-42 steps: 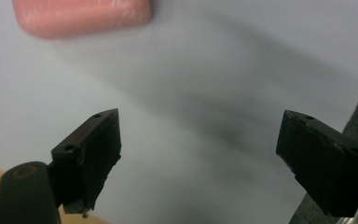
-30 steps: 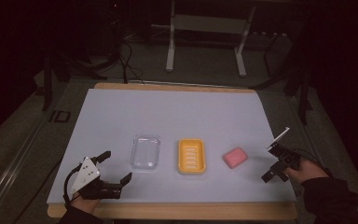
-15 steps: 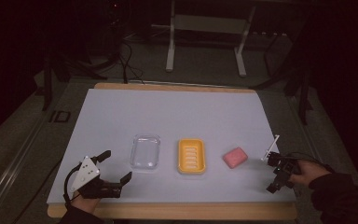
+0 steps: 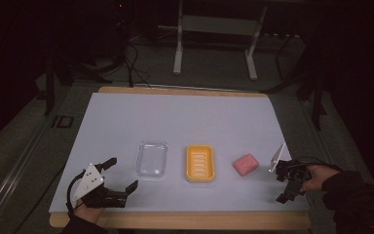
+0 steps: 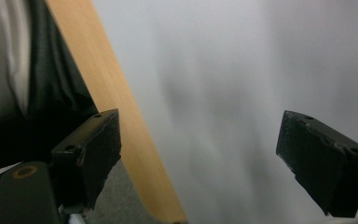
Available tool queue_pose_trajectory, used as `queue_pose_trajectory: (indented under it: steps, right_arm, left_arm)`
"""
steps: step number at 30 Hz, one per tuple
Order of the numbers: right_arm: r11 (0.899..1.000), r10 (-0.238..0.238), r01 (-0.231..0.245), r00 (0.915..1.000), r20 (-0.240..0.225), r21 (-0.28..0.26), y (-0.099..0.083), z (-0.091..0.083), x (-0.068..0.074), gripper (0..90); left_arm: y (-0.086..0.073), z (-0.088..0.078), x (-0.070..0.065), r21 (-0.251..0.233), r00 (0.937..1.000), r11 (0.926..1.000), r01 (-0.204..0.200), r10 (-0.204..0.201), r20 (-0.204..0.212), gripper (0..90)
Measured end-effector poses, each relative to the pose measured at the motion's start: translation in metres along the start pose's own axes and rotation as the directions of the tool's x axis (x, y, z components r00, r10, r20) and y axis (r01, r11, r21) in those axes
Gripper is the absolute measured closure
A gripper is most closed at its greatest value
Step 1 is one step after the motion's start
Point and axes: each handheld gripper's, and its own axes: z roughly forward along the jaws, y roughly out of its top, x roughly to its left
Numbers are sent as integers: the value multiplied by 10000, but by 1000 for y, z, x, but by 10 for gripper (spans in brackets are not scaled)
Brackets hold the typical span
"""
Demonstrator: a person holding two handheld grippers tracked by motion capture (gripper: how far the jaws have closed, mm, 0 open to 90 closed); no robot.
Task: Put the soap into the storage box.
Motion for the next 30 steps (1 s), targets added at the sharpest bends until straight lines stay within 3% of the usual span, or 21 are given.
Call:
queue_pose_trajectory:
  steps: [2, 5, 9, 14, 19, 22, 26, 30]
  right_arm:
    - [9965, -669, 670, 9977, 52, -499, 3, -2, 1, 143]
    - [9887, -1276, 1306, 9909, 438, -735, 5, -1, 3, 144]
    - [9831, -1701, 1736, 9836, 607, -587, 10, 2, 2, 144]
    - [9649, -2424, 2512, 9640, 1091, -762, 15, 0, 1, 144]
    - [9570, -2690, 2792, 9556, 1200, -787, 20, -4, -1, 155]
    - [9474, -3001, 3116, 9443, 1350, -730, 25, -6, -3, 155]
    - [9469, -3031, 3140, 9434, 1343, -687, 34, -8, -6, 154]
    - [9395, -3229, 3355, 9346, 1490, -686, 42, -12, -10, 154]
  left_arm:
    - [-1, -1, 0, 46, 10000, 10000, -17, 17, 12, 2]
    - [-1, -2, 0, 19, 10000, 10000, 33, -33, -8, 1]
    - [-2, -2, 0, 68, 10000, 10000, 28, -28, 26, 2]
    - [-2, -3, -1, 98, 9999, 10000, 13, -14, 137, 2]
    - [-2, -2, -1, 126, 9998, 9999, 7, -10, 221, 2]
    - [-3, -2, -2, 154, 9996, 9999, -5, 0, 270, 2]
    - [-3, -2, -2, 146, 9995, 9999, 1, -5, 323, 2]
    - [-3, -2, -2, 163, 9994, 9999, -9, 3, 352, 1]
